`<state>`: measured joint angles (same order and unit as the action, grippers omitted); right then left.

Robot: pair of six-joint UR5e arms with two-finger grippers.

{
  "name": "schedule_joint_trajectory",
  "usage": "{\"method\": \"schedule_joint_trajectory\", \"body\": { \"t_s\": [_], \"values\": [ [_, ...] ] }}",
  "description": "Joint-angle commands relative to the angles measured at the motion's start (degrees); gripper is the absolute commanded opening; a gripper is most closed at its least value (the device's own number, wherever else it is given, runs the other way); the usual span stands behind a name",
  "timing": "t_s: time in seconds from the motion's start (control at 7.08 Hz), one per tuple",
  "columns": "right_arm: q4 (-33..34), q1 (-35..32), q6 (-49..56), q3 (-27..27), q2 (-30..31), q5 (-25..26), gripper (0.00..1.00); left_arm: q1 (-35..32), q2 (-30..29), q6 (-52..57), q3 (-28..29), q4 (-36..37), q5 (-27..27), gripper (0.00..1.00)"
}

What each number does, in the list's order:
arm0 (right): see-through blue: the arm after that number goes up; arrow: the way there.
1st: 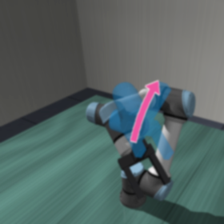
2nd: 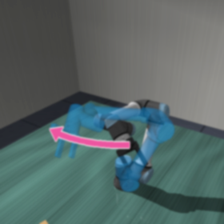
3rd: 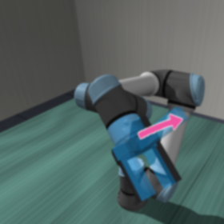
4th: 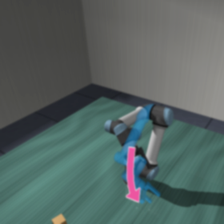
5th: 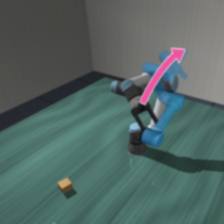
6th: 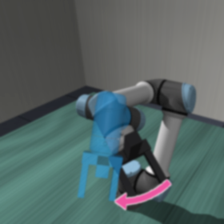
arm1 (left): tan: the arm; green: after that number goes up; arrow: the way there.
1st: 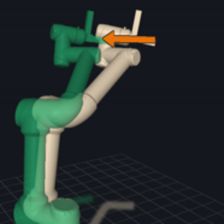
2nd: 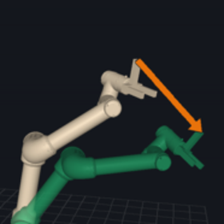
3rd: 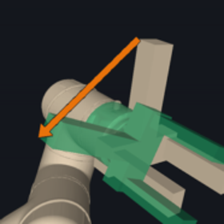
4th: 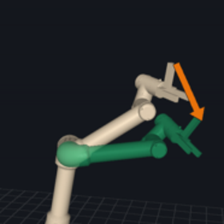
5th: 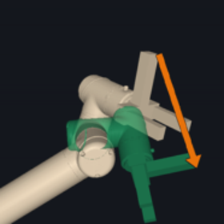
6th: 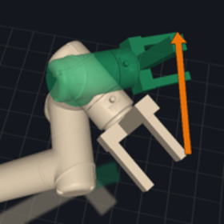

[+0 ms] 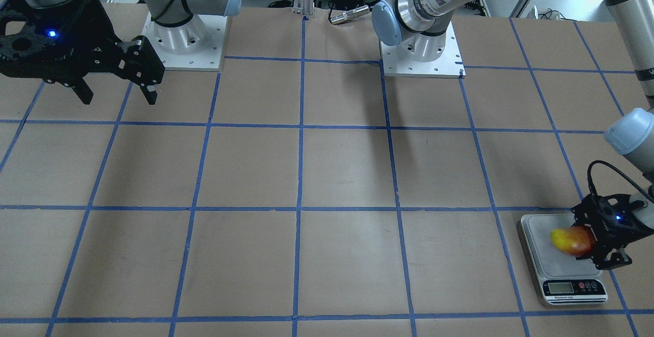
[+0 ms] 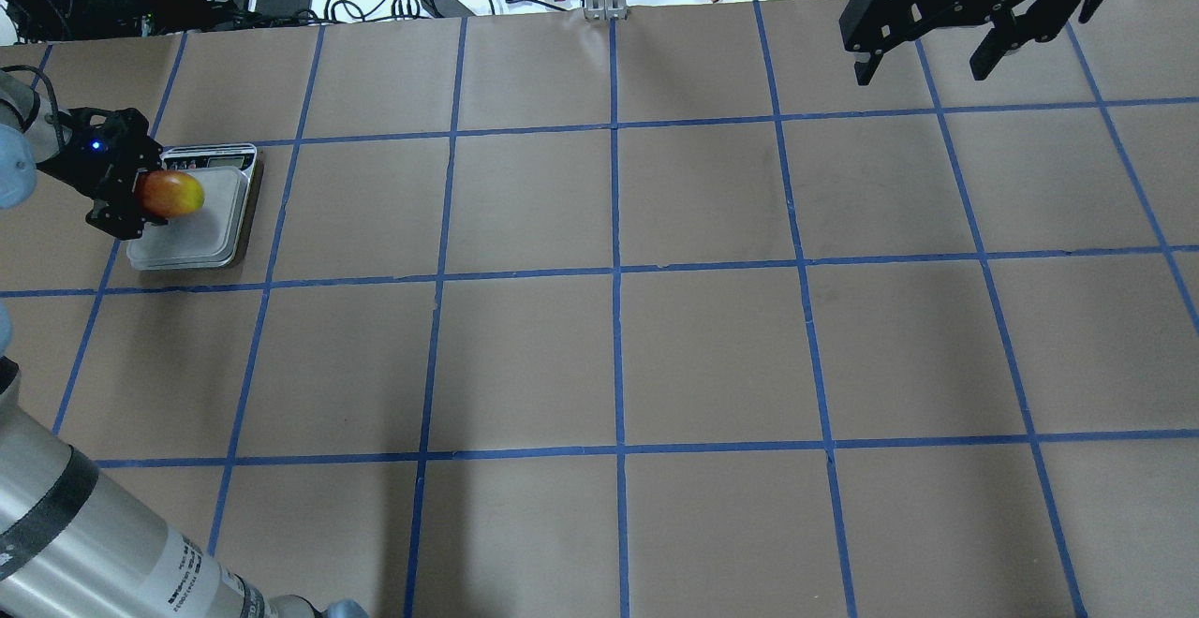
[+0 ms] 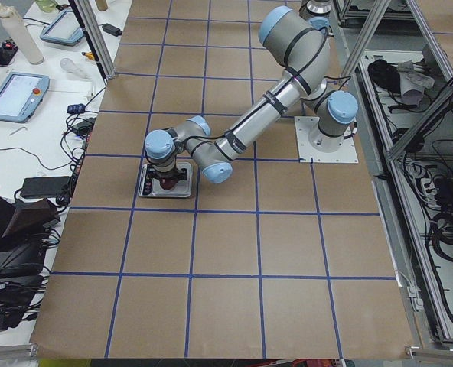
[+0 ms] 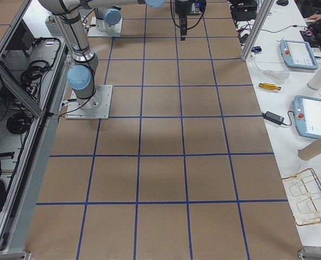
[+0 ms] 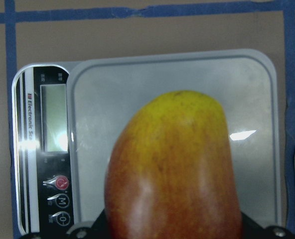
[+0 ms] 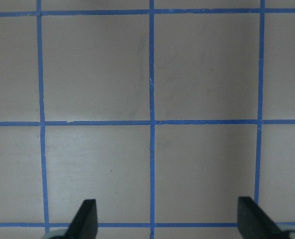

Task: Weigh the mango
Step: 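Lower the mango onto the scale platform and open the left gripper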

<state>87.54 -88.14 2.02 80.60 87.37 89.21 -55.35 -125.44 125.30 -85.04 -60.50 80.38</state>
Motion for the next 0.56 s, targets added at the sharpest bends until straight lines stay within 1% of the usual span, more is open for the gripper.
{"method": "schedule_joint_trajectory", "body": {
  "t_s": [0.0, 0.14, 0.28, 0.42],
  "values": [
    [0.0, 0.0, 0.0, 0.0, 0.1, 0.0, 1.0, 0.0, -0.5, -0.1, -0.2, 1.1, -0.7, 0.08],
    [0.0, 0.0, 0.0, 0.0, 0.1, 0.0, 1.0, 0.0, -1.0, -0.1, -0.4, 1.0, -0.7, 0.8],
    [0.0, 0.0, 0.0, 0.0, 0.1, 0.0, 1.0, 0.0, -1.0, -0.2, -0.4, 1.0, -0.6, 1.0],
    [0.0, 0.0, 0.0, 0.0, 0.0, 0.0, 1.0, 0.0, -0.6, -0.3, -0.3, 1.0, -0.4, 1.0]
  ]
}}
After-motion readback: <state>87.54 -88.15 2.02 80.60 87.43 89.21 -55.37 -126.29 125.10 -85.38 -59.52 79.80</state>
